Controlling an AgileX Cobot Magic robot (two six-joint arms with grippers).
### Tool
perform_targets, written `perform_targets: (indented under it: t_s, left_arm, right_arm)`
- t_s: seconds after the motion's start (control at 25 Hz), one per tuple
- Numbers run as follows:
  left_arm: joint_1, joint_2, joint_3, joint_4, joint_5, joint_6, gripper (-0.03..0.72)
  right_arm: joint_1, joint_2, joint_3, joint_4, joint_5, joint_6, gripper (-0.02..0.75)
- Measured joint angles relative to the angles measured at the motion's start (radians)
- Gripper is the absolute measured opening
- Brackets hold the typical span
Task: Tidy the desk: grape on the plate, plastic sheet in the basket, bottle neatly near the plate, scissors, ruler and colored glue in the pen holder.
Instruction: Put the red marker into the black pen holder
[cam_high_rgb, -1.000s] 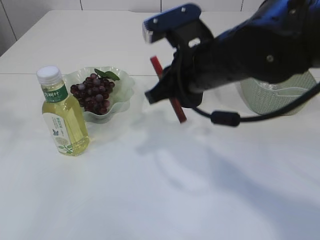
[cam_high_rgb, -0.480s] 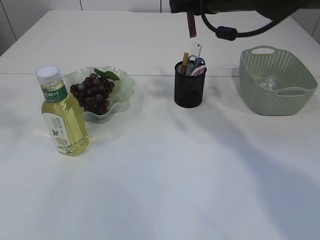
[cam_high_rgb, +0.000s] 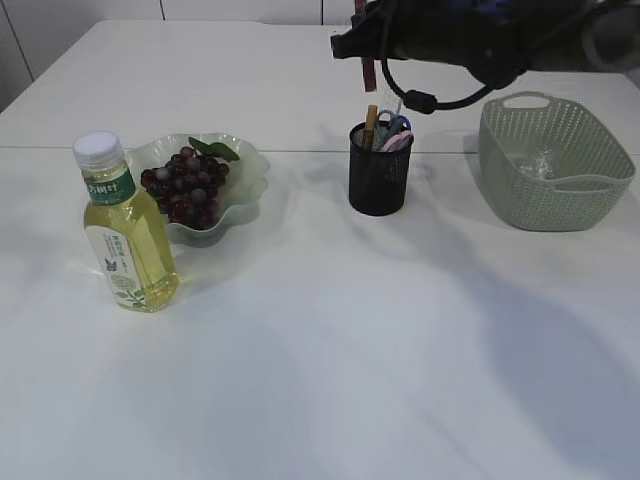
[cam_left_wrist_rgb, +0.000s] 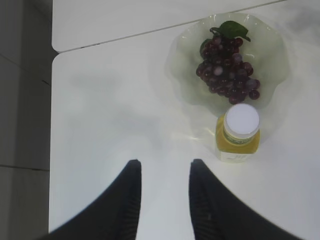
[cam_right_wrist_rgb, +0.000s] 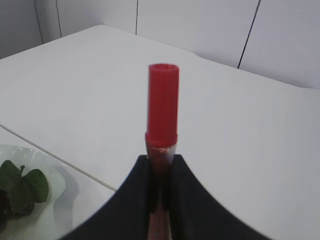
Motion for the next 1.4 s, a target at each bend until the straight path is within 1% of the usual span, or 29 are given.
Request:
perform_targets:
  t_s: [0.16, 0.52, 0.88, 1.04, 1.16, 1.32, 1.4]
  left_arm:
    - [0.000, 0.000, 0.000, 0.001, 0.000, 0.000, 0.241]
    - [0.000, 0.000, 0.000, 0.018, 0.000, 0.000, 0.241]
    - [0.000, 0.000, 0.000, 0.030, 0.000, 0.000, 0.241]
    - [0.000, 0.000, 0.000, 0.031, 0.000, 0.000, 0.241]
    - [0.000, 0.000, 0.000, 0.032, 0.000, 0.000, 0.241]
    - [0.000, 0.000, 0.000, 0.033, 0.000, 0.000, 0.241]
    - [0.000, 0.000, 0.000, 0.033, 0.000, 0.000, 0.241]
  right_arm:
    - [-0.011, 0.046, -0.002, -0.002, -0.047, 0.000, 0.089]
    - [-0.024, 0.097, -0.002, -0.002, -0.092, 0.002, 0.089]
    - [-0.031, 0.115, -0.002, -0.002, -0.088, 0.002, 0.090]
    - [-0.031, 0.115, -0.002, -0.002, -0.055, 0.002, 0.105]
    - [-0.031, 0.115, -0.002, -0.002, -0.038, 0.002, 0.176]
    - [-0.031, 0.115, -0.002, -0.002, -0.037, 0.002, 0.357]
    - [-0.031, 0.115, -0.002, -0.002, -0.037, 0.002, 0.407]
